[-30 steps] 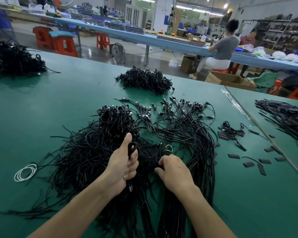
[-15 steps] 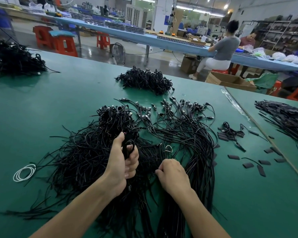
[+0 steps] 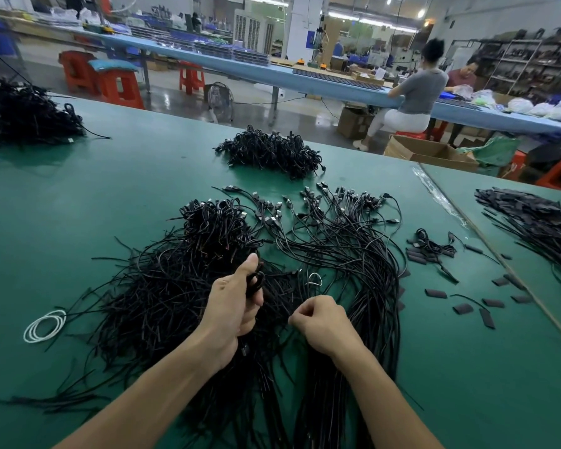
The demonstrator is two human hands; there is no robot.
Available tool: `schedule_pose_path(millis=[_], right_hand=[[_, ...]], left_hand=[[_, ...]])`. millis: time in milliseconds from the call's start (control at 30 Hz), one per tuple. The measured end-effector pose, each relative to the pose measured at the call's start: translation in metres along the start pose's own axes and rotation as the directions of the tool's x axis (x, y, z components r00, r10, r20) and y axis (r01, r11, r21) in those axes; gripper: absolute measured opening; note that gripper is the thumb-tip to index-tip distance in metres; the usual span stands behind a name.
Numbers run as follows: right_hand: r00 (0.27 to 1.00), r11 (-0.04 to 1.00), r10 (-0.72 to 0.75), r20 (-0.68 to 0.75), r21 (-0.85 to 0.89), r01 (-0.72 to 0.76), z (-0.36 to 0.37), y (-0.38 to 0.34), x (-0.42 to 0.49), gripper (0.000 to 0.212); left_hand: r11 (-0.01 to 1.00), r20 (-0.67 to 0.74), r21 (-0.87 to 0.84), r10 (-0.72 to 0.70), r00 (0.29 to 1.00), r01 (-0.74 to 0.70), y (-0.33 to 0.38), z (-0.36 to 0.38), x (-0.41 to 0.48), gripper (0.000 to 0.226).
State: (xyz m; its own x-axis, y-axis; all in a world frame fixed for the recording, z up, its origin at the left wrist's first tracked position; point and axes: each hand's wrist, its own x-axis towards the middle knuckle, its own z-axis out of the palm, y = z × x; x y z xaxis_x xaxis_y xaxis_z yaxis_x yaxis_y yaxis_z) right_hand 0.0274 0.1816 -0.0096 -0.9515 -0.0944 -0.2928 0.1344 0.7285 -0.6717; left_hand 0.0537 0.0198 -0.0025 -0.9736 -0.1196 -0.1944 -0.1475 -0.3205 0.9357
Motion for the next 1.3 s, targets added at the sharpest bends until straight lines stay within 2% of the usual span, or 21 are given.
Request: schedule_pose_path(millis=[300, 433, 533, 600, 700, 800, 900, 1067, 1133, 1233, 1300], right_hand=[[0.973, 0.971, -0.221, 0.069, -0.073, 0.226, 0.005, 0.006, -0.006, 0.012], [0.933, 0.931, -0.318, -0.166, 0.130, 0.340, 0.004, 0.000, -0.013, 0.014], [0.880, 0.821, -0.341, -0.329, 0.352, 0.450, -0.005, -0.013, -0.022, 0.021], [0.850, 0.773, -0.379, -0.365, 0.379, 0.508, -0.012, -0.023, -0.031, 0.024], [0.829, 0.768, -0.486, -0.279, 0.317, 0.557, -0.020, -0.033, -0.046, 0.026], [0.827, 0.769, -0.537, -0.167, 0.305, 0.561, -0.026, -0.035, -0.056, 0.030], [0.832, 0.762, -0.543, -0.112, 0.351, 0.544, -0.033, -0.037, -0.063, 0.028], [0.873, 0.853, -0.422, -0.245, 0.219, 0.474, -0.028, -0.036, -0.069, 0.011], [0.864, 0.870, -0.411, -0.291, 0.158, 0.467, -0.023, -0.035, -0.069, 0.013], [0.805, 0.855, -0.505, -0.312, -0.056, 0.515, -0.013, -0.036, -0.073, 0.009], [0.717, 0.780, -0.624, -0.309, -0.293, 0.553, -0.007, -0.035, -0.076, 0.007]], left_hand=[[0.997, -0.063, -0.051, -0.060, 0.996, 0.057, 0.002, -0.002, -0.003, 0.070], [0.995, -0.034, -0.006, -0.096, 0.995, 0.096, 0.002, 0.000, -0.007, 0.066], [0.990, 0.049, 0.068, -0.126, 0.991, 0.123, 0.004, 0.006, -0.009, 0.043], [0.987, 0.102, 0.091, -0.138, 0.985, 0.129, 0.006, 0.010, -0.012, 0.030], [0.997, 0.218, 0.076, -0.028, 0.976, 0.012, 0.010, 0.015, -0.018, 0.015], [0.982, 0.289, 0.096, 0.130, 0.949, -0.164, 0.009, 0.017, -0.023, 0.032], [0.977, 0.232, 0.096, 0.162, 0.959, -0.189, 0.008, 0.020, -0.028, 0.049], [0.953, 0.159, 0.057, 0.284, 0.946, -0.296, 0.007, 0.022, -0.026, 0.050], [0.946, 0.124, 0.070, 0.308, 0.943, -0.318, 0.004, 0.022, -0.022, 0.051], [0.965, 0.034, 0.058, 0.255, 0.966, -0.257, -0.001, 0.021, -0.016, 0.058], [0.976, 0.014, 0.042, 0.212, 0.977, -0.212, -0.003, 0.020, -0.014, 0.062]])
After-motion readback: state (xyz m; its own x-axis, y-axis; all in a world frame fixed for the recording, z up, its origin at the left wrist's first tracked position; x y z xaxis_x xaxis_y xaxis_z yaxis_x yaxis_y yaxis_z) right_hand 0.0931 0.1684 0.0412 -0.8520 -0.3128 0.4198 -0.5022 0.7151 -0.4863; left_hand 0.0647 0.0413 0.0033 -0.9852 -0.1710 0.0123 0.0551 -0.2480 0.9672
